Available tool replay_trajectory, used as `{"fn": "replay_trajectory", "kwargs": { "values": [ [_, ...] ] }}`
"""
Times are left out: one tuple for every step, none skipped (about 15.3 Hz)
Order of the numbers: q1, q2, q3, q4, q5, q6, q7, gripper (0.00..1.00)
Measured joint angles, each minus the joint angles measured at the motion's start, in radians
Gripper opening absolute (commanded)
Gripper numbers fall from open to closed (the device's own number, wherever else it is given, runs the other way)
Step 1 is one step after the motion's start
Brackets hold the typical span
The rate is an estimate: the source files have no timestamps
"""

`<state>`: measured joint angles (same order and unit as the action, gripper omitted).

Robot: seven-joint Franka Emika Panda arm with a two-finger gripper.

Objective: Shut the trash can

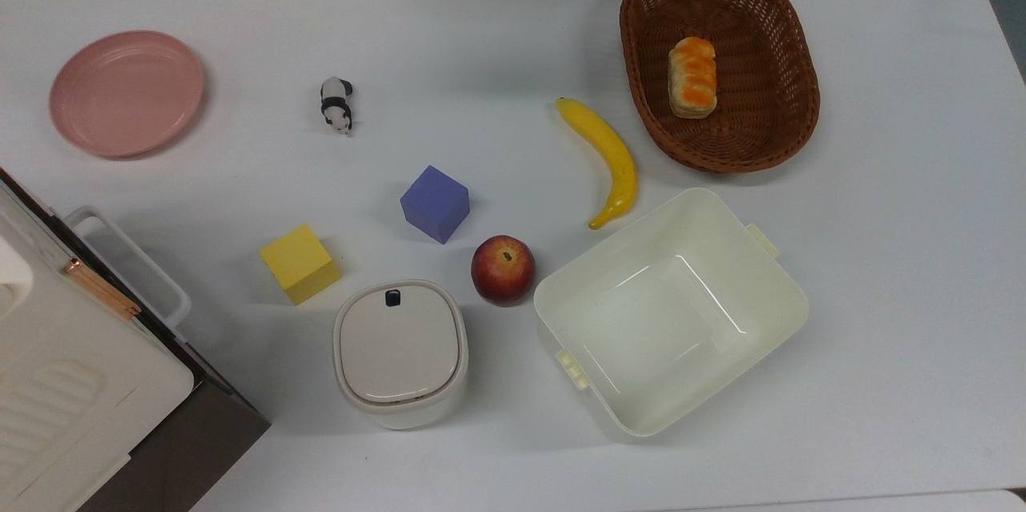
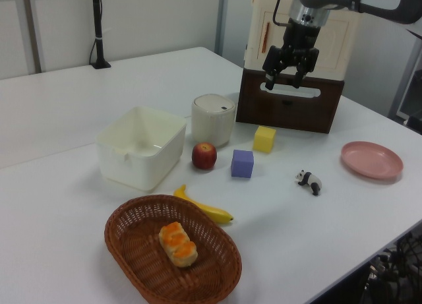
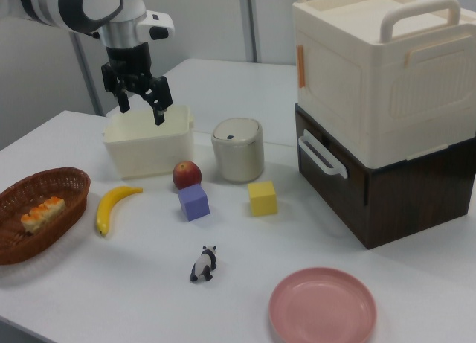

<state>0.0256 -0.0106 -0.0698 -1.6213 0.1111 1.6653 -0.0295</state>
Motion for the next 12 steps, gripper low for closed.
{"fn": "replay_trajectory", "kwargs": {
  "values": [
    [0.0,0.0,0.0,0.0,0.0,0.0,0.008,1.0],
    [0.0,0.0,0.001,0.0,0.0,0.0,0.023,1.0],
    [0.0,0.0,0.001,0.0,0.0,0.0,0.038,1.0],
    [0.0,0.0,0.001,0.0,0.0,0.0,0.047,1.0],
    [0.0,0.0,0.001,0.0,0.0,0.0,0.052,1.0],
    [0.0,0.0,0.001,0.0,0.0,0.0,0.053,1.0],
    [0.0,0.0,0.001,0.0,0.0,0.0,0.053,1.0],
    [0.0,0.0,0.001,0.0,0.0,0.0,0.053,1.0],
    [0.0,0.0,0.001,0.0,0.0,0.0,0.053,1.0],
    [0.0,0.0,0.001,0.0,0.0,0.0,0.053,1.0],
    [0.0,0.0,0.001,0.0,0.0,0.0,0.053,1.0],
    [0.0,0.0,0.001,0.0,0.0,0.0,0.053,1.0]
  ]
}}
